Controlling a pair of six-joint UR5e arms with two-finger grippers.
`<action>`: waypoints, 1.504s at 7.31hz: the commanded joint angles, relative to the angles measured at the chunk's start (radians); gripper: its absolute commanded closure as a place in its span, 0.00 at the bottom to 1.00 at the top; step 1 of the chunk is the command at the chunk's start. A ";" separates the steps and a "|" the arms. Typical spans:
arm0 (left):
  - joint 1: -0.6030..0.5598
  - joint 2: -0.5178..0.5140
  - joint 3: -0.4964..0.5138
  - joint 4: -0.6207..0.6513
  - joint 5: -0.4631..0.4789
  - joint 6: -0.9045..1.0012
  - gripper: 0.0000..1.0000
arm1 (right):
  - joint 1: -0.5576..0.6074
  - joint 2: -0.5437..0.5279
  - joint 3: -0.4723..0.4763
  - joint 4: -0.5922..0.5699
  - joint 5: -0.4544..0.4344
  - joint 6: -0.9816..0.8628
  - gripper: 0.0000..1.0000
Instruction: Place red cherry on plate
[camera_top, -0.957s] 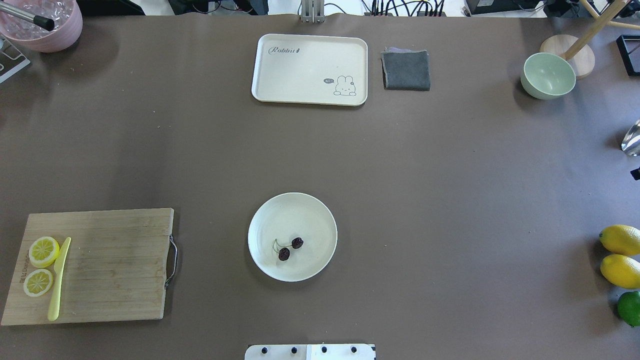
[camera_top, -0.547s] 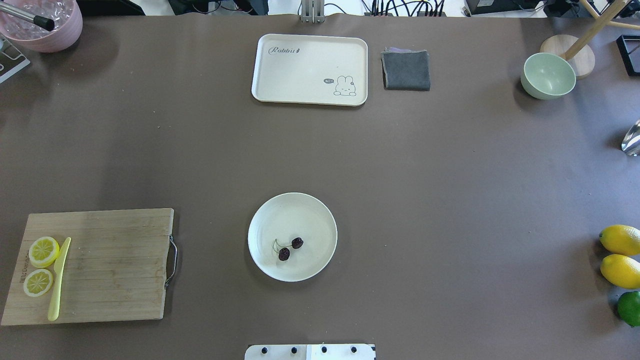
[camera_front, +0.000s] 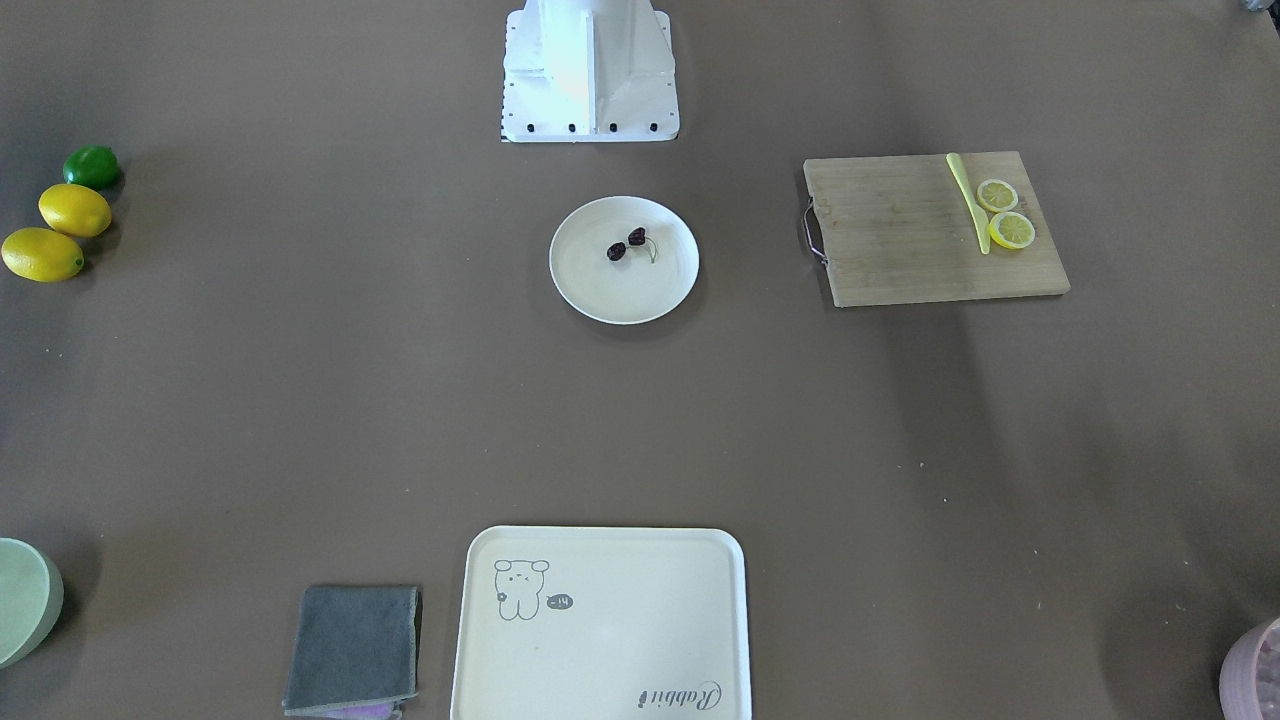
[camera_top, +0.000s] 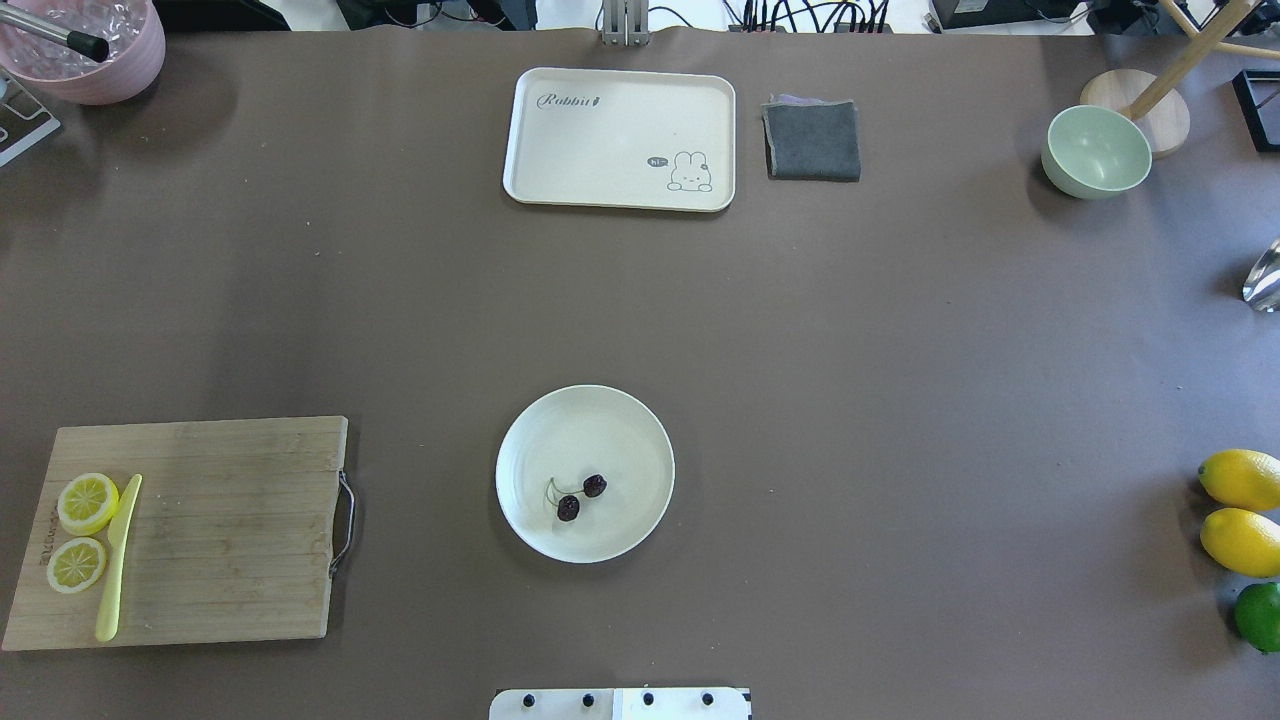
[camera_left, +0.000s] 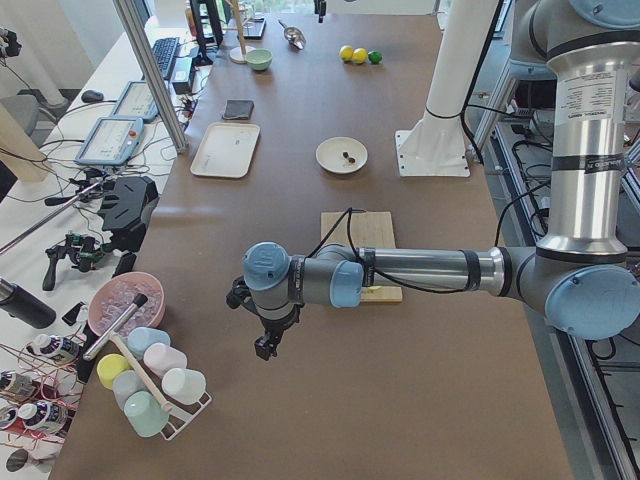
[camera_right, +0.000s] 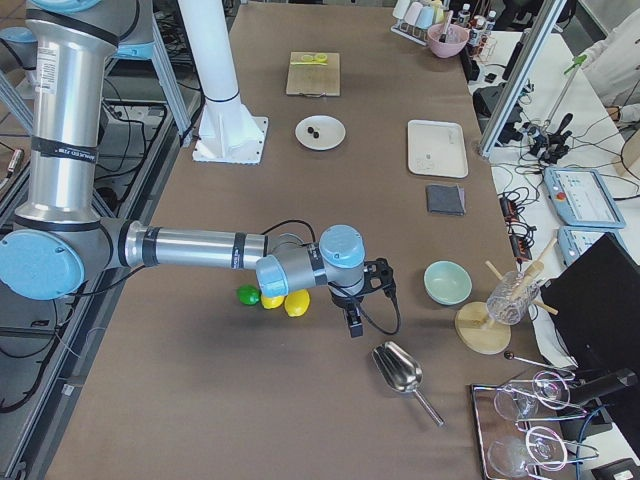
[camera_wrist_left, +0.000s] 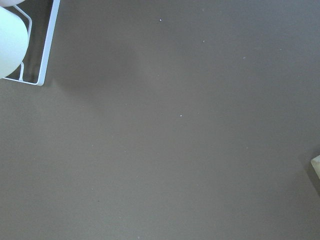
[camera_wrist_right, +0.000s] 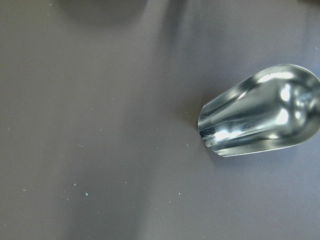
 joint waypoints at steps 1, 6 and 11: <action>-0.001 0.000 -0.012 0.000 0.000 -0.001 0.02 | 0.008 0.001 0.004 -0.007 -0.001 0.000 0.00; -0.001 0.006 -0.042 0.000 0.000 0.000 0.02 | 0.008 0.006 0.001 -0.034 0.001 0.000 0.00; -0.001 0.008 -0.051 0.000 -0.001 0.000 0.02 | 0.008 0.003 0.006 -0.034 0.001 0.000 0.00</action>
